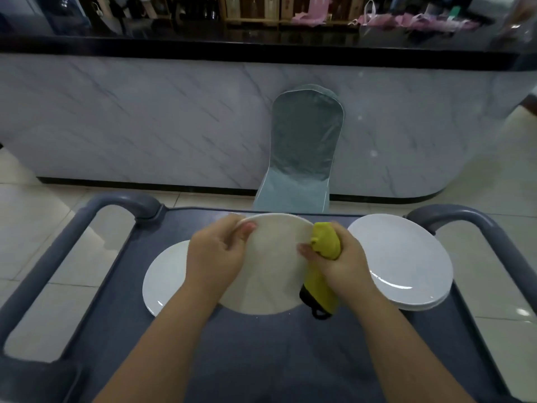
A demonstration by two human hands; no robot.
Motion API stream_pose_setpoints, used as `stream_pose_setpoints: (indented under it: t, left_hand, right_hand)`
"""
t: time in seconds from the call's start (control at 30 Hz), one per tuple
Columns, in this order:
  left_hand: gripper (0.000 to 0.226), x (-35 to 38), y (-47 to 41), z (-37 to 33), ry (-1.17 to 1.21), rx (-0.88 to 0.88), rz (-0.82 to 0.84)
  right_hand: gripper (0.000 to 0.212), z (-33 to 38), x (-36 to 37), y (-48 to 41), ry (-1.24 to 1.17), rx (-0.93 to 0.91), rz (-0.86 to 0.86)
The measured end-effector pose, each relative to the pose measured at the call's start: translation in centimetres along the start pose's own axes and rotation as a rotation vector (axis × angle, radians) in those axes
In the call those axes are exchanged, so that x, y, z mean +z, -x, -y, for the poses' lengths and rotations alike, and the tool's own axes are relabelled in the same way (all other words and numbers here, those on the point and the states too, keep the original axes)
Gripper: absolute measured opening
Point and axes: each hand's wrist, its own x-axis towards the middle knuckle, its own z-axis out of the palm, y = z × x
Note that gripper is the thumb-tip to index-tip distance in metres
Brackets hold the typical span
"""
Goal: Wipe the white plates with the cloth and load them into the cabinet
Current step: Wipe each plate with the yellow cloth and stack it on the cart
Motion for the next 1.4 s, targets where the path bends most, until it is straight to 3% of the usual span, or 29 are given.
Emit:
stream_pose_setpoints:
  t: [0.07, 0.13, 0.2, 0.3, 0.37, 0.4, 0.5, 0.6, 0.67, 0.7, 0.8, 0.93, 1.0, 1.07, 1.13, 1.17, 1.23, 1.33, 1.37, 1.4]
  left_hand:
    - [0.028, 1.3, 0.0, -0.8, -0.212, 0.354, 0.069]
    - [0.025, 1.9, -0.3, -1.2, -0.184, 0.428, 0.084]
    - [0.020, 1.5, -0.3, -1.5, 0.069, 0.103, -0.047]
    - [0.030, 2.9, 1.7, -2.0, 0.406, -0.570, -0.402]
    - [0.038, 5.0, 3.7, -2.2, 0.494, -0.815, -0.496]
    - [0.041, 5.7, 4.7, -2.1, 0.508, -0.846, -0.472]
    - [0.043, 4.5, 5.7, -1.3, 0.369, -0.669, -0.215]
    - [0.015, 1.7, 3.4, -1.7, 0.090, -0.218, -0.098]
    - [0.028, 1.7, 1.6, -3.3, -0.145, 0.081, 0.036]
    - [0.032, 2.0, 0.9, -4.2, -0.223, 0.133, 0.085]
    - [0.041, 2.7, 0.1, -5.9, -0.177, 0.018, 0.085]
    - [0.036, 2.8, 1.5, -4.8, 0.106, -0.255, -0.122]
    - [0.050, 3.2, 3.1, -4.2, 0.256, -0.533, -0.239]
    - [0.049, 3.6, 4.6, -3.6, 0.392, -0.738, -0.349]
    - [0.042, 3.4, 5.0, -3.2, 0.351, -0.666, -0.345]
    - [0.035, 3.2, 4.9, -3.2, 0.287, -0.566, -0.301]
    - [0.018, 3.1, 4.5, -4.0, 0.138, -0.307, -0.139]
    - [0.023, 4.6, 4.8, -5.6, -0.196, 0.126, 0.070]
    - [0.024, 5.0, 5.1, -5.7, -0.201, 0.130, 0.061]
    - [0.023, 4.9, 5.2, -5.8, -0.113, 0.010, 0.016]
  right_hand:
    - [0.022, 1.2, 0.0, -1.2, 0.317, -0.304, 0.155]
    - [0.022, 1.8, -0.3, -2.0, 0.404, -0.471, 0.166]
    - [0.023, 1.7, -1.3, -2.1, 0.171, -0.352, 0.049]
    - [0.026, -0.5, -1.5, -0.4, -0.362, 0.069, -0.127]
    - [0.024, -2.2, -0.3, 1.1, -0.512, 0.265, -0.197]
    - [0.021, -2.6, 0.0, 1.3, -0.534, 0.316, -0.227]
    - [0.022, -3.2, -1.8, 0.5, -0.449, 0.295, -0.237]
    - [0.028, -2.5, -4.4, -0.8, -0.249, 0.092, -0.080]
    - [0.032, -1.1, -5.0, -1.3, -0.098, -0.050, 0.089]
    - [0.034, -0.2, -5.1, -1.6, -0.029, -0.111, 0.159]
    - [0.032, 2.5, -5.2, -2.6, 0.117, -0.271, 0.262]
    - [0.039, 3.3, -6.0, -2.3, 0.081, -0.281, 0.171]
    - [0.035, 1.1, -5.5, -0.6, -0.144, -0.127, 0.062]
    - [0.028, -1.5, -3.7, 2.6, -0.406, 0.162, -0.004]
    - [0.022, -2.8, -3.0, 4.4, -0.459, 0.293, -0.035]
    - [0.022, -2.9, -3.3, 4.3, -0.425, 0.257, -0.028]
    - [0.024, -2.4, -5.0, 2.5, -0.189, 0.019, 0.065]
    - [0.023, -0.1, -5.5, 0.4, 0.329, -0.369, 0.326]
    - [0.025, -0.2, -5.2, 0.3, 0.406, -0.428, 0.297]
    - [0.025, -0.4, -5.1, 0.5, 0.394, -0.418, 0.223]
